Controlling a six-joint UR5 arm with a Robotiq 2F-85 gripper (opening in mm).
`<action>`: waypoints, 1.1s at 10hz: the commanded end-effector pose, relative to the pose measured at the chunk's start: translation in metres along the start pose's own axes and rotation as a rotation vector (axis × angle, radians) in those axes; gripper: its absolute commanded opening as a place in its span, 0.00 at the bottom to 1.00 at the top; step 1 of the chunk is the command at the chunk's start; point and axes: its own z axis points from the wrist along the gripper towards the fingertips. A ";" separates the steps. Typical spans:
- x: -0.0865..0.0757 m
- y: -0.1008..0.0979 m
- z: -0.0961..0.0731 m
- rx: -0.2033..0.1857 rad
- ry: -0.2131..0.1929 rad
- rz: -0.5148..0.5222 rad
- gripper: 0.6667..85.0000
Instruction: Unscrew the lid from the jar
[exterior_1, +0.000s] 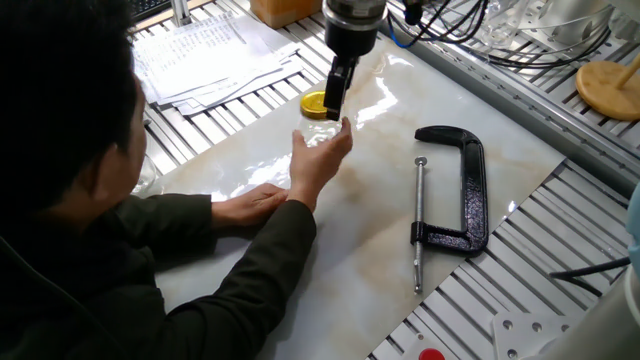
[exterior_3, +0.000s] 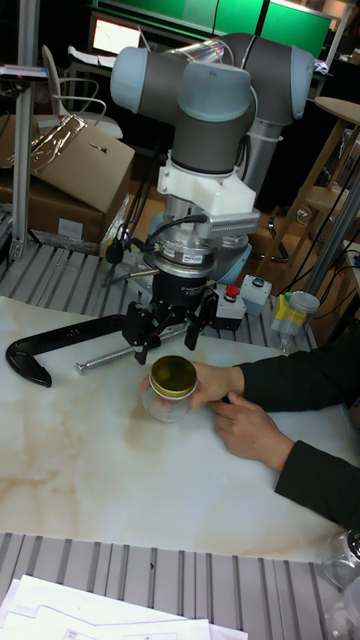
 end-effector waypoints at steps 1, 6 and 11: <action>-0.009 0.002 0.009 -0.011 -0.016 0.005 1.00; -0.008 -0.005 0.015 -0.001 -0.023 -0.017 1.00; -0.005 0.000 0.010 -0.019 -0.015 -0.003 1.00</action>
